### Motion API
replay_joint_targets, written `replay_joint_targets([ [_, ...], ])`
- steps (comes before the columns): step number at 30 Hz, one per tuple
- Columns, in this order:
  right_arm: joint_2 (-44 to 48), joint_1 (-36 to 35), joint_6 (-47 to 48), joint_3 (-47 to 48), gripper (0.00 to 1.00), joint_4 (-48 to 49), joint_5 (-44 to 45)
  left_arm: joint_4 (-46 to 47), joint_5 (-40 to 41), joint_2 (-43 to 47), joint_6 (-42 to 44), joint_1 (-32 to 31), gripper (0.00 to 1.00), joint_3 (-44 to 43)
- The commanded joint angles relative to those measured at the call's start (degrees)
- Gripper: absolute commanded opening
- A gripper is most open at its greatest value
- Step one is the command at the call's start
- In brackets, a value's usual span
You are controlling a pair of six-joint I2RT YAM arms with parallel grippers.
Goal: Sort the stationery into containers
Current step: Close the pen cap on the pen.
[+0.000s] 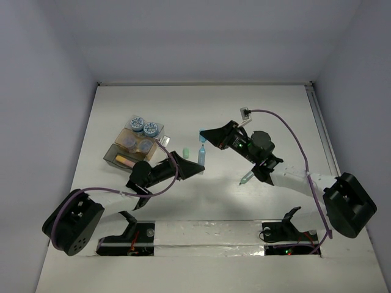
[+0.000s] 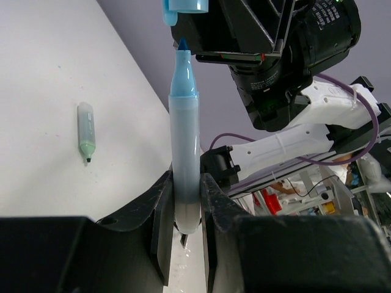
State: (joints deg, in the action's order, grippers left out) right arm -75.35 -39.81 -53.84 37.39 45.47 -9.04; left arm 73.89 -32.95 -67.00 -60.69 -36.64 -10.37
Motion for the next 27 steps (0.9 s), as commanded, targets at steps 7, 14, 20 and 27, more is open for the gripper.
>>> replay_joint_targets([
  [7, 1.61, -0.27, -0.56, -1.00, 0.00, 4.36, -1.16, 18.22, 0.52, 0.56, 1.80, -0.18, 0.00, -2.11],
  [14, 2.05, -0.79, -1.17, -1.61, 0.00, 5.15, -2.04, 18.83, 1.75, -0.06, 2.85, -0.18, 0.00, -2.46],
  [20, 2.58, -1.85, -1.17, -2.05, 0.00, 4.89, -2.56, 19.36, 2.10, -0.94, 2.94, -0.18, 0.00, -3.43],
  [27, 2.58, -1.85, -1.44, -3.72, 0.00, 6.73, -2.65, 19.63, 2.19, 0.20, 3.12, -0.18, 0.00, -4.22],
])
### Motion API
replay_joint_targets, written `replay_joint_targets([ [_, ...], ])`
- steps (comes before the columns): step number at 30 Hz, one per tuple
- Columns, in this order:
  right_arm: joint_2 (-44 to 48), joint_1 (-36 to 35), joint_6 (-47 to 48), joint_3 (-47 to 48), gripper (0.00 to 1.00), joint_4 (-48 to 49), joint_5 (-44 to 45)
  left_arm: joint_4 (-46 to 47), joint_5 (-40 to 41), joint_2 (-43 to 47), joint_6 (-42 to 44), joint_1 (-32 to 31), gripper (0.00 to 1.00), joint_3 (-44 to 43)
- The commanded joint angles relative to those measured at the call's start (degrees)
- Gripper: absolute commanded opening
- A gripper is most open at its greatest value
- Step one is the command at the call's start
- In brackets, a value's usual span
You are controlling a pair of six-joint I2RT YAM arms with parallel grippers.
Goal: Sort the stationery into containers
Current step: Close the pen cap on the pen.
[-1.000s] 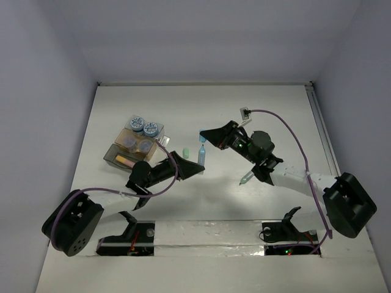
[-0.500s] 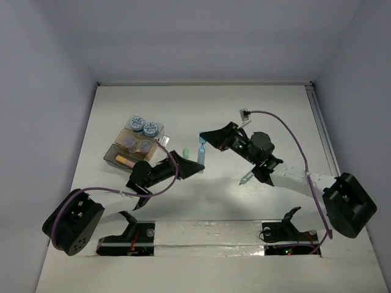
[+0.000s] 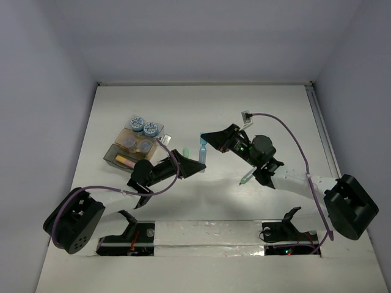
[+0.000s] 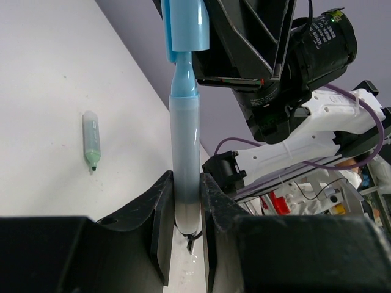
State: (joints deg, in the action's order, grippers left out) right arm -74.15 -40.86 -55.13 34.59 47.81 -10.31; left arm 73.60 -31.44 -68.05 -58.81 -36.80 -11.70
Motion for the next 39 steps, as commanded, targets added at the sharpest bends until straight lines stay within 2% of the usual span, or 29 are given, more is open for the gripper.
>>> replay_joint_targets([
  [1, 1.29, -0.80, -0.24, -1.10, 0.00, 5.00, -1.91, 19.83, 0.77, 1.60, 1.24, -0.03, 0.00, -2.97],
  [11, 0.67, -1.85, 0.47, -3.47, 0.00, 15.02, -6.04, 25.36, 1.21, 2.57, -2.71, -0.03, 0.00, -3.85],
  [17, 0.94, -2.38, 1.35, -4.26, 0.00, 17.66, -6.92, 30.02, 0.77, 3.54, -5.88, -0.03, 0.00, -4.82],
  [39, 3.75, -2.91, 3.72, -3.65, 0.00, 13.54, -4.46, 28.35, -0.20, 6.53, -7.02, -1.08, 0.00, -4.99],
])
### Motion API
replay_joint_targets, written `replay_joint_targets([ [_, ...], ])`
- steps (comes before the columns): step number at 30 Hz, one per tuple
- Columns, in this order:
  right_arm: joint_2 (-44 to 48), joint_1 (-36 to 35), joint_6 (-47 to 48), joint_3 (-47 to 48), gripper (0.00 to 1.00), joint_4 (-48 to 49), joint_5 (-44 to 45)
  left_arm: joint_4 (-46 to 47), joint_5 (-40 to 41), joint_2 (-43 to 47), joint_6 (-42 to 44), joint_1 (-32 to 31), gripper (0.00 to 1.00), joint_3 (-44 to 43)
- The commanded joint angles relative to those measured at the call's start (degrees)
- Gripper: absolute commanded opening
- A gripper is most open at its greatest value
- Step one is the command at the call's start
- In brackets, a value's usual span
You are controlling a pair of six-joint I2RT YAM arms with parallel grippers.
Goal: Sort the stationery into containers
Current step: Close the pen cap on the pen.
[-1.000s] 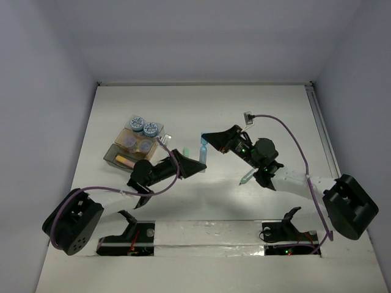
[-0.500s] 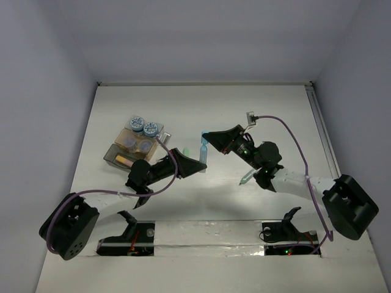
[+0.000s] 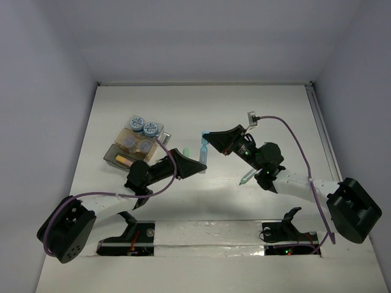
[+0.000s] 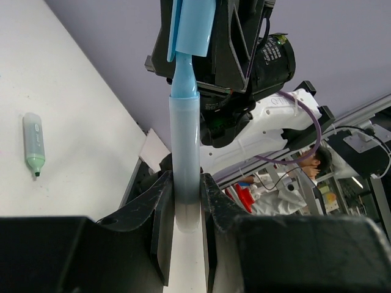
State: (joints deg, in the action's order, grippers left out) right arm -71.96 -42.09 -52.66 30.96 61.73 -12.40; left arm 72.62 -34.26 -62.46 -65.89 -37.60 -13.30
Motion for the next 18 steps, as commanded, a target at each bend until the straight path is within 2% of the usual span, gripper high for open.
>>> replay_joint_targets([
  [1, 1.74, -1.68, 1.42, 0.06, 0.00, -0.56, -2.27, 29.33, 2.71, 0.76, 0.06, -0.28, 0.00, -3.49],
  [18, 0.95, -1.68, 2.65, 1.21, 0.00, -2.23, -0.86, 26.88, 3.40, 1.90, 1.72, -0.80, 0.00, -4.10],
])
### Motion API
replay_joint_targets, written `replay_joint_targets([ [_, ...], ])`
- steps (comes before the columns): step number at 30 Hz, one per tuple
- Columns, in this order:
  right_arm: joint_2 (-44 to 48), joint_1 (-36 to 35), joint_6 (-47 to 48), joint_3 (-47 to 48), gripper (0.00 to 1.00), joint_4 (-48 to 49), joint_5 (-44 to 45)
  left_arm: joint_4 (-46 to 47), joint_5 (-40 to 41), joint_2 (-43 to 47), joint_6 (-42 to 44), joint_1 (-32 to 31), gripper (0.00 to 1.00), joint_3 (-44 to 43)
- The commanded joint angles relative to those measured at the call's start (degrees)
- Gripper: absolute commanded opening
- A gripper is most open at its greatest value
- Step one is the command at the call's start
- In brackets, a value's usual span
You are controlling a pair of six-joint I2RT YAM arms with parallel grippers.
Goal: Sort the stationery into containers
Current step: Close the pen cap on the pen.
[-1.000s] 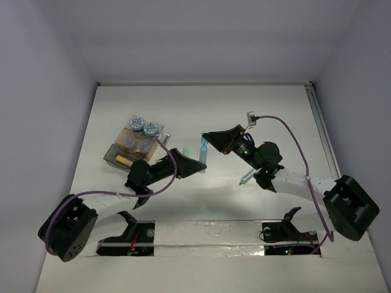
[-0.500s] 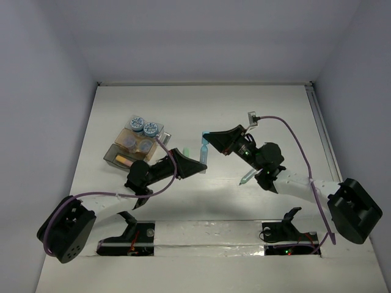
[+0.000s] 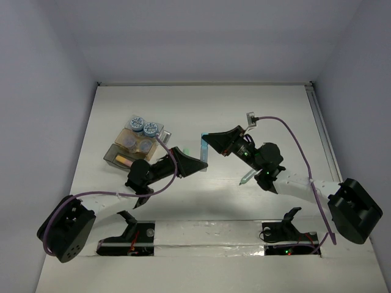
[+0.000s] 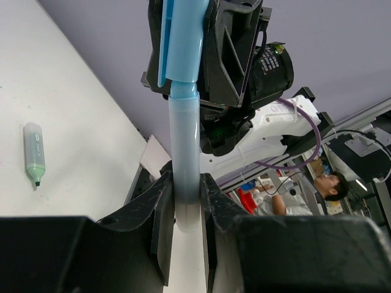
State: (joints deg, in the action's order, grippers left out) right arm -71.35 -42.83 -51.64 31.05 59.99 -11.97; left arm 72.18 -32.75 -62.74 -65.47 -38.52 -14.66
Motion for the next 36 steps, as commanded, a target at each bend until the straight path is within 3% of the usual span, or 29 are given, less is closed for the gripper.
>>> replay_joint_targets([
  [1, 0.25, -0.94, 1.45, 1.21, 0.00, -0.22, -2.17, 26.18, 2.16, 2.88, 2.10, 0.11, 0.00, -2.57],
  [13, 1.21, -1.56, -1.45, -1.51, 0.00, -1.18, -7.28, 16.94, 3.92, 5.17, 9.75, 0.11, 0.00, -6.88],
  [21, 3.41, -2.08, 0.57, -3.01, 0.00, -9.09, -10.18, 11.32, 4.72, 6.93, 14.05, 0.11, 0.00, -9.69],
  [30, 4.03, -2.08, 4.53, -1.61, 0.00, -23.31, -10.62, 10.35, 3.49, 6.49, 13.27, 0.11, 0.00, -11.71],
  [36, 3.85, -2.61, 6.81, -2.92, 0.00, -27.02, -11.76, 6.84, 2.96, 7.54, 14.40, 1.34, 0.00, -14.26],
])
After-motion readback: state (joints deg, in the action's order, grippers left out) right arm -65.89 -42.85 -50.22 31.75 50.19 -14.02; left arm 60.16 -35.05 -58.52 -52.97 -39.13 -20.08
